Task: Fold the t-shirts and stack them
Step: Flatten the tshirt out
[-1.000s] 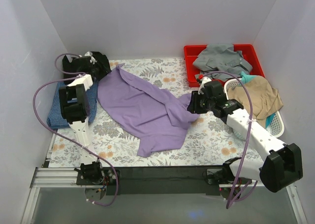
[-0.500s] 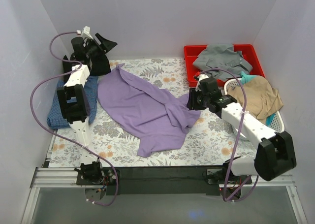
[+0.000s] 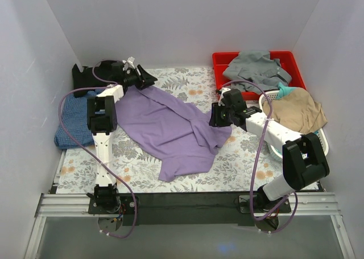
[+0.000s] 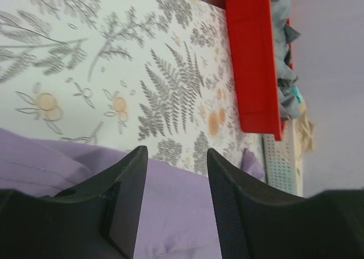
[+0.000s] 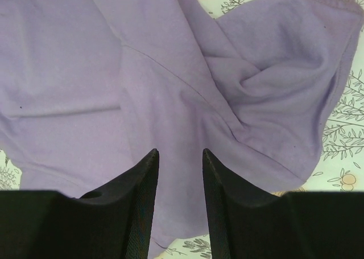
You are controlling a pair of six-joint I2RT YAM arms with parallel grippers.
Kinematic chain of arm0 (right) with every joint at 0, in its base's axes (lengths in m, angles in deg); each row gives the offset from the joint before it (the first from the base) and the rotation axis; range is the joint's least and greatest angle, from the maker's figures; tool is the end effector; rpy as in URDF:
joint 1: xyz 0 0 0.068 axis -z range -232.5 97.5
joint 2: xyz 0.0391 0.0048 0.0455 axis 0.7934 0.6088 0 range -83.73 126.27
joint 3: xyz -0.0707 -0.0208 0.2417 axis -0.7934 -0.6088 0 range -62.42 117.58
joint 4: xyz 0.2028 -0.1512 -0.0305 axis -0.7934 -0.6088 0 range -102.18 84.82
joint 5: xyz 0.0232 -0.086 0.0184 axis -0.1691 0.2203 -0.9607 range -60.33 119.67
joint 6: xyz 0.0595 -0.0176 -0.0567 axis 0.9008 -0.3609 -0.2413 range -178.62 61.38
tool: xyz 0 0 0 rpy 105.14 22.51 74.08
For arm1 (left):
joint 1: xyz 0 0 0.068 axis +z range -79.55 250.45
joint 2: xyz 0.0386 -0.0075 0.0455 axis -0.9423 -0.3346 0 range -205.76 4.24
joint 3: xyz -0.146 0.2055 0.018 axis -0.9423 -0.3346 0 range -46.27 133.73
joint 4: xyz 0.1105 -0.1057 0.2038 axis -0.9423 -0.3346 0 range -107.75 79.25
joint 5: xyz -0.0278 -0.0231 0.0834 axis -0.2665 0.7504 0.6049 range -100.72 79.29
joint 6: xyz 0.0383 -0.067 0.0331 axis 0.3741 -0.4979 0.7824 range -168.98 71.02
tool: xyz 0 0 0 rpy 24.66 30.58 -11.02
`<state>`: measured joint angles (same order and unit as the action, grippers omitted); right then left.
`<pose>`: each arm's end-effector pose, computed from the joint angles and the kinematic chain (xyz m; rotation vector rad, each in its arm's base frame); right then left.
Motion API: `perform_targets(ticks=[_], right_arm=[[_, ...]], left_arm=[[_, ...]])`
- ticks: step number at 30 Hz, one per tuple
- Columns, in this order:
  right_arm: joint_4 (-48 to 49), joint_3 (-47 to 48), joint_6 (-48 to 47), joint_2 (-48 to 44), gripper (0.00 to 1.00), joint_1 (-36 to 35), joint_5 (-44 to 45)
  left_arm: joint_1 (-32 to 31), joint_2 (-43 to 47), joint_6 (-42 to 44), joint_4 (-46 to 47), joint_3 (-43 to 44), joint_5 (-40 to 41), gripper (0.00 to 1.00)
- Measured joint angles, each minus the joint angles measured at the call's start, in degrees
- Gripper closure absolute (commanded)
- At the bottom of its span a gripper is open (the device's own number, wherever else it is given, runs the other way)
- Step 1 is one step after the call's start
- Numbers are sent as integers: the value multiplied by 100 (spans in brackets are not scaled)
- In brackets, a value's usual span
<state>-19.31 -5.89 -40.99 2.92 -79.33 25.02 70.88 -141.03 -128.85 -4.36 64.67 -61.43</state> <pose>0.3071 0.1622 0.1860 -0.2324 2.3788 0.4713 0.5570 -0.0529 0.1109 -0.9640 2.1409 -1.6910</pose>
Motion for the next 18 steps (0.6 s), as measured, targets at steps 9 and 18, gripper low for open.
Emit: perform_targets(ticks=[9, 18], right_arm=[[109, -26, 2, 9, 58, -26, -179], [184, -302, 11, 109, 58, -68, -234]], left_arm=[[68, 461, 1255, -503, -446, 1884, 52], [20, 610, 2319, -925, -428, 3578, 48]])
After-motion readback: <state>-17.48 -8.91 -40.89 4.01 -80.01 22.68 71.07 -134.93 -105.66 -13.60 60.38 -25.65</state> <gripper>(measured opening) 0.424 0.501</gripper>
